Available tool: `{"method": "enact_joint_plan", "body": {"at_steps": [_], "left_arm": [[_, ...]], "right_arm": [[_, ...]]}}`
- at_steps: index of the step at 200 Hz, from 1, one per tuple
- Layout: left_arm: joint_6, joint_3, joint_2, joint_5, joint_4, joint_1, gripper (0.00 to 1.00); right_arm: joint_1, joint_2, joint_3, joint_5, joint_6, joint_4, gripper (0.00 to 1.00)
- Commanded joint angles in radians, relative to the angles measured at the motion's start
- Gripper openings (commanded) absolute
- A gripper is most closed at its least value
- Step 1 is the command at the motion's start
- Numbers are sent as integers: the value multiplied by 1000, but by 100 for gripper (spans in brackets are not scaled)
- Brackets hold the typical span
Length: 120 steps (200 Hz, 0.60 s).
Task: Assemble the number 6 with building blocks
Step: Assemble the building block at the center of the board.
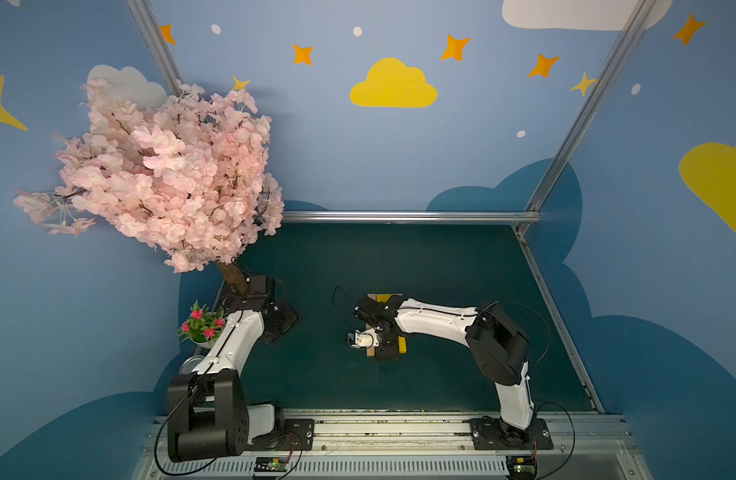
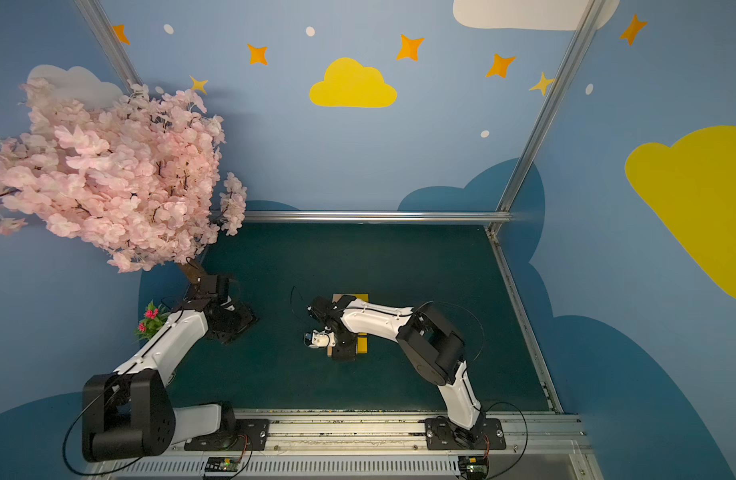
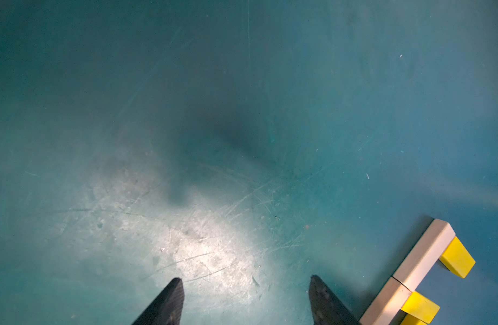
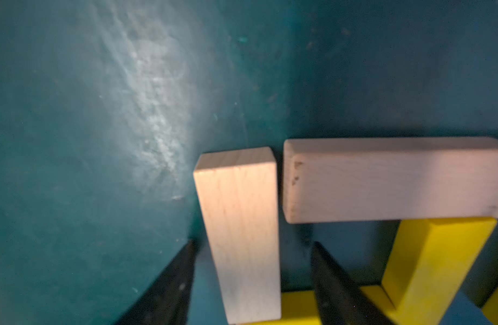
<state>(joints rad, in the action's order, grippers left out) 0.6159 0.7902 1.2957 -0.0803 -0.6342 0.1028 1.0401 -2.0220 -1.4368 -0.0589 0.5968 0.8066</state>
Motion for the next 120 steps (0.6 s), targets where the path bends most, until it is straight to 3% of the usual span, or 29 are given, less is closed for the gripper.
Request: {"method": "enact_joint_plan", "body": {"at_steps": [1,52,120], "left_arm": [[-10,-7,-8,-16,-7,4,72],[-7,82,-58,-26,-38,4,72],[19,392,9,-110,38,-23,72]], "right_arm": [[-5,24,-13,19,-28,-8,94],[-45,207,-28,79,-69,-65,94],[-278,375,-198,-99,-242,-169,94]]}}
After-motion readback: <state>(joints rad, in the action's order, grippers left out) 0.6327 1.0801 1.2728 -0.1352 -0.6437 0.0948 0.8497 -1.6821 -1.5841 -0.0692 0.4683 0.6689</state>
